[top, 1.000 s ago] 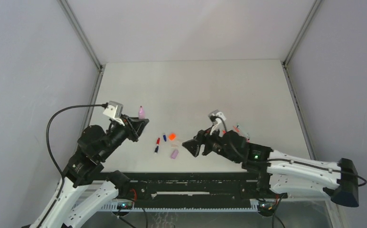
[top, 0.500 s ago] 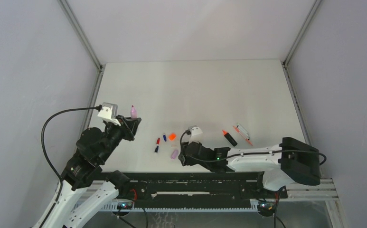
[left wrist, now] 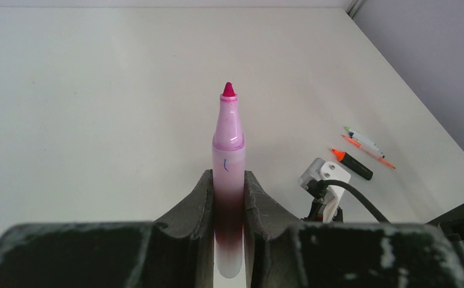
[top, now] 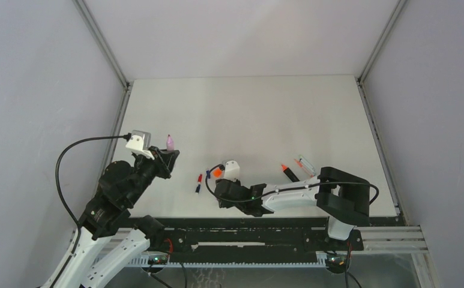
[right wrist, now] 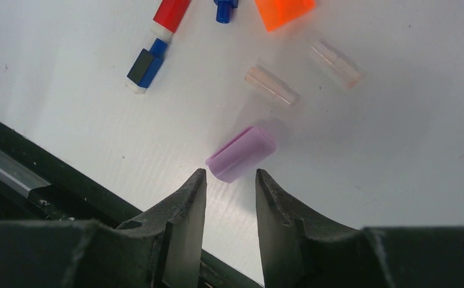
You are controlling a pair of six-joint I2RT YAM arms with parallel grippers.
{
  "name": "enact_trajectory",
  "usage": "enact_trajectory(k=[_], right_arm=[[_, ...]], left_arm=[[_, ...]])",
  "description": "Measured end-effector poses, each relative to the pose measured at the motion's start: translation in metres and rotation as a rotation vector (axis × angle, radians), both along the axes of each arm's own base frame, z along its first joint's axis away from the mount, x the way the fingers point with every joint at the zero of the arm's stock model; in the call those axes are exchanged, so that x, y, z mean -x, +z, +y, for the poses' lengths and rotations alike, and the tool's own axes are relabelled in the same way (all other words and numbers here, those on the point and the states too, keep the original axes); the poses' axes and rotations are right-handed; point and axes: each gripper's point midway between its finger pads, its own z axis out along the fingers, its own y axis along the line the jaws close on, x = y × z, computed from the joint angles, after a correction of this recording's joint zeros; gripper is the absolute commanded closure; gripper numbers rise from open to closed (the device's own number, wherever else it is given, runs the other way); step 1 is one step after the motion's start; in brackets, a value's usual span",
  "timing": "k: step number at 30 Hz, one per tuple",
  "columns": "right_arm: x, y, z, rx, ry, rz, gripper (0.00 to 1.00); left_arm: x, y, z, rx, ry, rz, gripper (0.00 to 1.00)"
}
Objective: Insert the pens into the pen caps
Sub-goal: Insert the pen cap onto the pen.
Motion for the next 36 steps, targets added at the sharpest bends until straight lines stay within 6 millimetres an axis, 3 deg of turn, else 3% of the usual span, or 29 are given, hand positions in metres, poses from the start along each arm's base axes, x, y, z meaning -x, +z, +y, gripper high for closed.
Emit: enact_trajectory(k=[14, 22, 36], right_arm=[[-0.008, -0.012, 0.016, 0.043, -0.006, -0.013, 0.68], [-0.013, -0.012, 0.009, 0.082, -0.030, -0.028, 0.61], [-0.021, -0.016, 0.013, 0.170, -0.052, -0.039, 0.60]], left_arm=[[0.000, 0.000, 0.000, 0.001, -0.001, 0.000, 1.00], [0.000, 0.000, 0.000, 0.001, -0.001, -0.001, 1.00], [0.002, 0.002, 0.000, 0.006, -0.008, -0.007, 1.00]])
